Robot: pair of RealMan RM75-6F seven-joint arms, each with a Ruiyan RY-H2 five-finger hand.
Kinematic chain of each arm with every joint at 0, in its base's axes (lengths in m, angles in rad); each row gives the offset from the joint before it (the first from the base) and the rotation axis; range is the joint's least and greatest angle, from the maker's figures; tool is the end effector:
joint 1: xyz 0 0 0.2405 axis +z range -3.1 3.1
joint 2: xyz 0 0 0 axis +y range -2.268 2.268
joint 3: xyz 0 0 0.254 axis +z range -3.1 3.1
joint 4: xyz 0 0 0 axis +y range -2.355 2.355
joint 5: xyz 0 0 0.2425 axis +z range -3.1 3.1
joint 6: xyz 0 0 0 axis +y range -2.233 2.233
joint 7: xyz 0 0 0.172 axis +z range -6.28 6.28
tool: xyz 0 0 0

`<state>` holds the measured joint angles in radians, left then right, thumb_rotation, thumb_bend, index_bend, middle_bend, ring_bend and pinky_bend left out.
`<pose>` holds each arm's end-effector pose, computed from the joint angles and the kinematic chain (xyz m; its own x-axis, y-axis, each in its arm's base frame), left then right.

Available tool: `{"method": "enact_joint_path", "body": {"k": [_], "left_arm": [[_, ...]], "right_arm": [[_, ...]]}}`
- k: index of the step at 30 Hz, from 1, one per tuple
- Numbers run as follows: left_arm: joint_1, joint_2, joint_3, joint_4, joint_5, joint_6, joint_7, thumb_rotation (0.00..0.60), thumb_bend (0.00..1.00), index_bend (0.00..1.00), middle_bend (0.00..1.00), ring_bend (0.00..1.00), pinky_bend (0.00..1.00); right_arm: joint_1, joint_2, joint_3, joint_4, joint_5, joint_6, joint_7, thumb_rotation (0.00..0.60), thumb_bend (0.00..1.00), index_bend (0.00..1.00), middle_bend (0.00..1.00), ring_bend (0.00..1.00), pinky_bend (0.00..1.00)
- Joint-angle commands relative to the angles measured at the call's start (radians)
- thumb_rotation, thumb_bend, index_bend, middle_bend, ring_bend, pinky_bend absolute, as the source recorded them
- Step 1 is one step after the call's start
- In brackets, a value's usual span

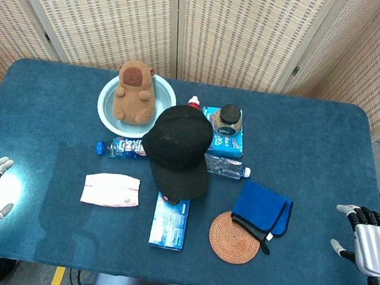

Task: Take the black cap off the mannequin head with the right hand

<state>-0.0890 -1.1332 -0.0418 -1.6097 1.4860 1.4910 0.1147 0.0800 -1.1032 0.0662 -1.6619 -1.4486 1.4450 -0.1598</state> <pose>-0.3223 0.2109 0.1243 0.4868 0.0037 0.8735 0.8735 0.0005 -0.4868 -0.3219 -0.2129 0.1276 0.5007 -0.0367 0.8648 -0.8642 0.0358 0.5019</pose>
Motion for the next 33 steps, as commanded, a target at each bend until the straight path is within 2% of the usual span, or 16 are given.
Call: {"method": "enact_joint_path", "body": {"k": [1, 17, 26, 33], "left_arm": [[-0.001, 0.000, 0.001, -0.002, 0.000, -0.003, 0.002, 0.600, 0.19, 0.13, 0.12, 0.12, 0.00], [-0.001, 0.007, 0.004, -0.014, 0.009, -0.002, 0.001, 0.600, 0.19, 0.13, 0.12, 0.12, 0.00], [0.003, 0.014, 0.007, -0.029, 0.022, 0.011, 0.002, 0.600, 0.19, 0.13, 0.12, 0.12, 0.00], [0.011, 0.021, 0.011, -0.037, 0.025, 0.020, 0.002, 0.600, 0.19, 0.13, 0.12, 0.12, 0.00]], "right_arm": [[0.001, 0.000, 0.000, -0.002, 0.000, -0.001, -0.001, 0.600, 0.06, 0.32, 0.31, 0.24, 0.27], [0.038, 0.003, 0.007, 0.001, -0.092, 0.009, 0.041, 0.600, 0.03, 0.32, 0.31, 0.24, 0.27], [0.160, -0.015, 0.019, -0.013, -0.193, -0.095, 0.029, 0.600, 0.00, 0.36, 0.31, 0.23, 0.27], [0.264, -0.081, 0.037, -0.003, -0.243, -0.177, 0.016, 0.600, 0.00, 0.40, 0.31, 0.23, 0.27]]}}
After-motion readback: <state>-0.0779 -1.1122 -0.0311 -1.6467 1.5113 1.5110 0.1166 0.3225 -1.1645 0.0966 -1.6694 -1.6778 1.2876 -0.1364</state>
